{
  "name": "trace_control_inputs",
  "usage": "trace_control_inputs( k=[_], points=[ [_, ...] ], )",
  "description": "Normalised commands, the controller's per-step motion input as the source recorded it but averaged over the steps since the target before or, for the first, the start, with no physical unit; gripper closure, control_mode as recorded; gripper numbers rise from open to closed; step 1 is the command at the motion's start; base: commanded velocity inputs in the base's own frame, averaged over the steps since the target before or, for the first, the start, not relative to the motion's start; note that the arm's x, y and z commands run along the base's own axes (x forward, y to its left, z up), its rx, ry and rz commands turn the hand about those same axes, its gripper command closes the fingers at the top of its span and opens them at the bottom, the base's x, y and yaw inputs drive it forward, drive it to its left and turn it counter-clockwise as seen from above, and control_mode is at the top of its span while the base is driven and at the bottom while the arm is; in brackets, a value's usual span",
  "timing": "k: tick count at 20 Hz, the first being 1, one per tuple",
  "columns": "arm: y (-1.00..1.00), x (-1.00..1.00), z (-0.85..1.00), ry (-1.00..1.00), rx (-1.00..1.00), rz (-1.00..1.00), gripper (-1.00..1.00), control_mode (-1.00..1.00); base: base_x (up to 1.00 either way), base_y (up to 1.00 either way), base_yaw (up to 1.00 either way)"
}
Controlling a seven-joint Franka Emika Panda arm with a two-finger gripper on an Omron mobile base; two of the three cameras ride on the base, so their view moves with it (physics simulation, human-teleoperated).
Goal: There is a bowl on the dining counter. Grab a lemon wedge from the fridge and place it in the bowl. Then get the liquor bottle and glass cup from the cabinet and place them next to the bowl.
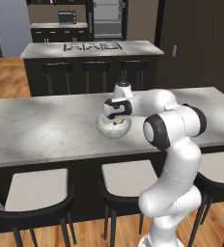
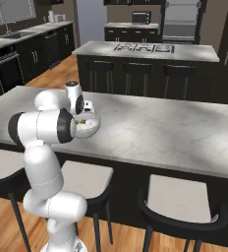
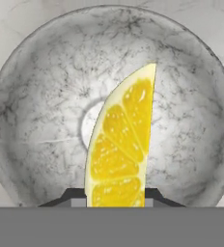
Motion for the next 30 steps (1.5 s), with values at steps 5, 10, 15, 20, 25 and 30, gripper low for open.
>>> trace_control_inputs(
  k=[5, 10, 15, 20, 25, 30],
  points=[
    [0.02, 0.14, -0.23, 0.0, 0.0, 0.0, 1.0, -1.0, 0.0, 0.0, 0.0],
    [0.0, 0.08, -0.25, 0.0, 0.0, 0.0, 1.0, -1.0, 0.0, 0.0, 0.0],
    [0.0, 0.05, -0.12, 0.0, 0.0, 0.0, -1.0, -1.0, 0.0, 0.0, 0.0],
    [0.0, 0.04, 0.0, 0.0, 0.0, 0.0, -1.0, -1.0, 0.0, 0.0, 0.0],
    [0.0, 0.0, 0.0, 0.0, 0.0, 0.0, -1.0, -1.0, 0.0, 0.0, 0.0],
    [0.0, -0.27, 0.52, -0.15, 0.05, 0.0, -1.0, -1.0, 0.0, 0.0, 0.0]
  ],
)
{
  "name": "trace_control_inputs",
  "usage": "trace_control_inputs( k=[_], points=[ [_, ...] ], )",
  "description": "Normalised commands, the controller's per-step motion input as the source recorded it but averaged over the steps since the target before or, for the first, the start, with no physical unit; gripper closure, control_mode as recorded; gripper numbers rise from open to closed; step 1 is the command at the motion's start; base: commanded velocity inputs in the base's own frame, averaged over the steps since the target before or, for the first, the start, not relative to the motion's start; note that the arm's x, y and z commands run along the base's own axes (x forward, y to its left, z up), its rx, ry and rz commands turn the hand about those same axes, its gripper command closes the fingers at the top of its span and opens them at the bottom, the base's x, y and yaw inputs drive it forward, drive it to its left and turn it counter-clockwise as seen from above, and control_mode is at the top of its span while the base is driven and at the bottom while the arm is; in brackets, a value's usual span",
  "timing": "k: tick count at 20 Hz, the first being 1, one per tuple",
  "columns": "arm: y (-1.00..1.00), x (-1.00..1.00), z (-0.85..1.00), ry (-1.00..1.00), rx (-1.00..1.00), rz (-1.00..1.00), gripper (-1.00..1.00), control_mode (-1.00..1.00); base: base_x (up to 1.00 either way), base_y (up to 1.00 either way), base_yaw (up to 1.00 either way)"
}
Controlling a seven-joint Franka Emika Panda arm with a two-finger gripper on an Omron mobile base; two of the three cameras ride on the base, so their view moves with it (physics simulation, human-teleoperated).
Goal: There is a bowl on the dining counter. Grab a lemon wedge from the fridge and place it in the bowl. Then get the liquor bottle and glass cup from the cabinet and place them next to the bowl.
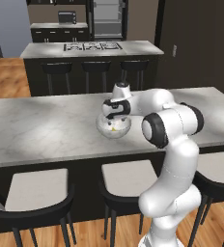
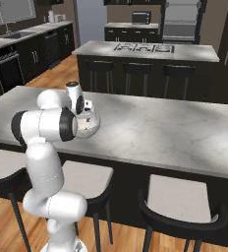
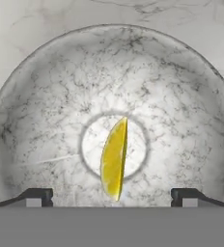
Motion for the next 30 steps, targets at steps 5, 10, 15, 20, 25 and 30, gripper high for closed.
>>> trace_control_inputs(
  k=[5, 10, 15, 20, 25, 30],
  points=[
    [0.0, -0.51, 1.0, -0.32, 0.14, 0.02, -1.0, -1.0, 0.0, 0.0, 0.0],
    [0.0, -0.35, 1.0, -0.24, 0.11, 0.01, -1.0, -1.0, 0.0, 0.0, 0.0],
    [0.0, -0.38, 1.0, -0.06, 0.01, 0.0, -1.0, -1.0, 0.0, 0.0, 0.0],
    [0.0, -0.5, 0.9, 0.06, -0.02, 0.0, -1.0, -1.0, 0.0, 0.0, 0.0],
    [0.0, -0.61, 0.52, 0.16, -0.07, 0.0, -1.0, -1.0, 0.0, 0.0, 0.0],
    [0.0, -0.57, 0.07, 0.3, -0.08, 0.0, -1.0, -1.0, 0.0, 0.0, 0.0]
  ],
)
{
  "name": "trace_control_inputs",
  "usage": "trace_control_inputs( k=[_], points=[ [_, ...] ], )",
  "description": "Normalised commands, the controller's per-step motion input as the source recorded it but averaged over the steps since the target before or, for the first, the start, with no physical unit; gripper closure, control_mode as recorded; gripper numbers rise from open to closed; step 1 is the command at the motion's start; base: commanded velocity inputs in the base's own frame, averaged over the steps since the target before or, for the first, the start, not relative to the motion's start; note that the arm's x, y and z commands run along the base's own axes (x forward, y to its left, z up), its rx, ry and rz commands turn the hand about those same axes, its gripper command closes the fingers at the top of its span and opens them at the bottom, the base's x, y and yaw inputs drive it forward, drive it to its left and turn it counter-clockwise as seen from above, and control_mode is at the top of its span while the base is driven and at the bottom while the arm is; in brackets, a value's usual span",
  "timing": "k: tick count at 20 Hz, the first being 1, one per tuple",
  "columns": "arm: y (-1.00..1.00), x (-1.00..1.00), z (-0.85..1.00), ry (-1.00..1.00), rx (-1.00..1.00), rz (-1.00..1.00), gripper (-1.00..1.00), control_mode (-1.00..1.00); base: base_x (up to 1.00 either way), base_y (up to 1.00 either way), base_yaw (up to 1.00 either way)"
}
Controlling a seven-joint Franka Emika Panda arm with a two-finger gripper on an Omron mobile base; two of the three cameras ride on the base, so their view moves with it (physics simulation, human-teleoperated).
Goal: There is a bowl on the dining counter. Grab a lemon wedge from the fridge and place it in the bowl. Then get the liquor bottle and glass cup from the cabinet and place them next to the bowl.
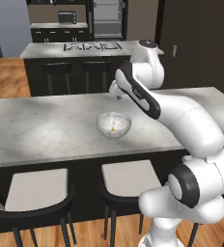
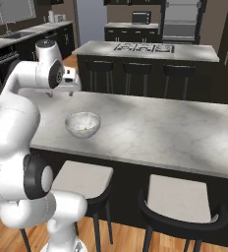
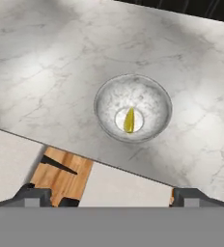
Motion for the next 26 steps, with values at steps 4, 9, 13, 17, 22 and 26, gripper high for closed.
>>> trace_control_inputs(
  k=[4, 9, 13, 17, 22, 26],
  points=[
    [0.0, -0.68, 0.0, 0.27, -0.11, 0.0, -1.0, -1.0, 0.0, 0.0, 0.0],
    [0.0, -0.87, 0.0, 0.21, -0.06, 0.0, -1.0, -1.0, 0.0, 0.0, 0.0],
    [-0.1, -1.0, 0.02, 0.02, -0.03, 0.0, -1.0, -1.0, 0.0, 0.0, 0.0],
    [-0.48, -1.0, 0.02, -0.05, 0.0, -0.03, -1.0, -1.0, 0.0, 0.0, 0.0],
    [-0.56, -1.0, 0.0, -0.1, 0.0, -0.05, -1.0, -1.0, 0.0, 0.0, 0.0],
    [-0.57, -0.97, -0.02, -0.08, 0.0, -0.07, -1.0, -1.0, 0.0, 0.0, 0.0]
  ],
)
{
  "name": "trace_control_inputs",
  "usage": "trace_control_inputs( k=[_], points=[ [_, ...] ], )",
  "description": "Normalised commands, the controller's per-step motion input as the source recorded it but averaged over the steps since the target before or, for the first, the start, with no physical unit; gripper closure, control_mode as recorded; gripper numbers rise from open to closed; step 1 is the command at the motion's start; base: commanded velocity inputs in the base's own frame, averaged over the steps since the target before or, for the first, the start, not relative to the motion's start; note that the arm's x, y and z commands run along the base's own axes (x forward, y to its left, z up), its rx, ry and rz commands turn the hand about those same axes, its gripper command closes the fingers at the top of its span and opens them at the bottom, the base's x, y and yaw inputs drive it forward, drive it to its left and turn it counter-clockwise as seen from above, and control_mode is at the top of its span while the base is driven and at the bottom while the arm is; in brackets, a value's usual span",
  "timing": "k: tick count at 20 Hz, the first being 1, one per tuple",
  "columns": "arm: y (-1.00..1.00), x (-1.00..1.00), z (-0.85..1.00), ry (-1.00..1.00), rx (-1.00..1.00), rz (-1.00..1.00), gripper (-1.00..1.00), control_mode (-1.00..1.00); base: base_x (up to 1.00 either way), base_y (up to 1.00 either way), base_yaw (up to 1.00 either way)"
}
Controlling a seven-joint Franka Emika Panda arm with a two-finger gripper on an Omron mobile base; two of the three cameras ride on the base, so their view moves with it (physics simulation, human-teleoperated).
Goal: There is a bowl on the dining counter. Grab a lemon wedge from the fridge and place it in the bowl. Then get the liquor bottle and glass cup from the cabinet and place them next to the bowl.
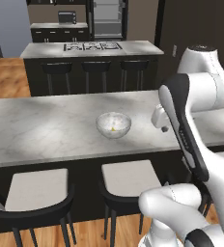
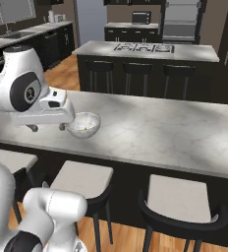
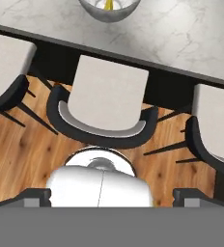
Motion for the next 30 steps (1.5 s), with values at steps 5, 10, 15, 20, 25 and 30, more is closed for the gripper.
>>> trace_control_inputs(
  k=[5, 10, 15, 20, 25, 30],
  points=[
    [-0.2, -0.58, 0.0, -0.02, 0.0, -0.05, -1.0, -1.0, 0.0, 0.0, 0.0],
    [0.0, 0.0, 0.0, 0.0, 0.0, 0.0, -1.0, 1.0, -0.48, 0.19, 0.0],
    [0.0, 0.0, 0.0, 0.0, 0.0, 0.0, -1.0, 1.0, -0.7, 0.95, 0.0],
    [0.0, 0.0, 0.0, 0.0, 0.0, 0.0, -1.0, 1.0, -0.49, 1.0, 0.0],
    [0.0, 0.0, 0.0, 0.0, 0.0, 0.0, -1.0, 1.0, -0.14, 1.0, 0.0],
    [0.0, 0.0, 0.0, 0.0, 0.0, 0.0, -1.0, 1.0, -0.03, 1.0, 0.0]
  ],
)
